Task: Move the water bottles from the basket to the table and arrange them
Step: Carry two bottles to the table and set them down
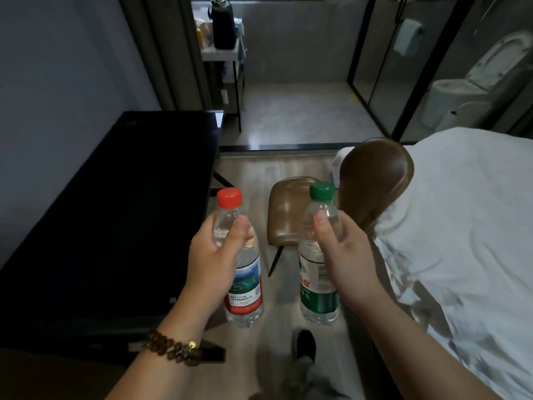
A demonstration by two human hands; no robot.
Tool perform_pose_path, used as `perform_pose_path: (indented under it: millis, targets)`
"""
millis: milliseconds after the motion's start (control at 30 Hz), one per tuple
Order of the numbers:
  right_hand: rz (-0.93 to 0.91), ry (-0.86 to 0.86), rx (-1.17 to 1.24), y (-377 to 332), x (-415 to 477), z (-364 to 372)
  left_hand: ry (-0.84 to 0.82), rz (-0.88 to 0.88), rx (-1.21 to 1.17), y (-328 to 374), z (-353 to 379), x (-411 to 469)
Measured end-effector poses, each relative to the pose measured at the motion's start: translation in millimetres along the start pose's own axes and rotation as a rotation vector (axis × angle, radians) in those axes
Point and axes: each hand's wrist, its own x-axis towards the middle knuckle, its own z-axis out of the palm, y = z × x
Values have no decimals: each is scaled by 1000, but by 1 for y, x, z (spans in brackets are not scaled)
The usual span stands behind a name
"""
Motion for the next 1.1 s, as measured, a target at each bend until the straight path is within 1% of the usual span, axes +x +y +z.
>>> perform_pose_path:
  millis: [133, 200, 300, 467, 633, 733, 833, 967, 1100]
  targets:
    - [-51, -53, 13, 16, 89, 24, 43, -29, 55, -11, 14, 77]
    - [-59, -111, 14, 19, 138, 37, 77, -75, 71, -7, 20, 114]
    - [-39, -221, 3, 14, 210, 58, 140, -123, 74, 4, 21, 164]
    - [-46, -455, -22, 0, 302, 116, 323, -148, 36, 10, 2, 227]
    - [-12, -639, -1, 2, 355, 197, 438, -203, 39, -4, -36, 271]
    - [27, -748, -26, 6, 380, 248, 470, -265, 51, -18, -70, 300]
    - [-4, -836, -84, 3, 401, 299, 473, -324, 49, -26, -108, 331]
    - [-19, -970, -207, -5, 434, 365, 568, -352, 67, -42, -162, 368]
    - [-60, -1035, -283, -9, 460, 418, 626, -388, 95, -50, -194, 393]
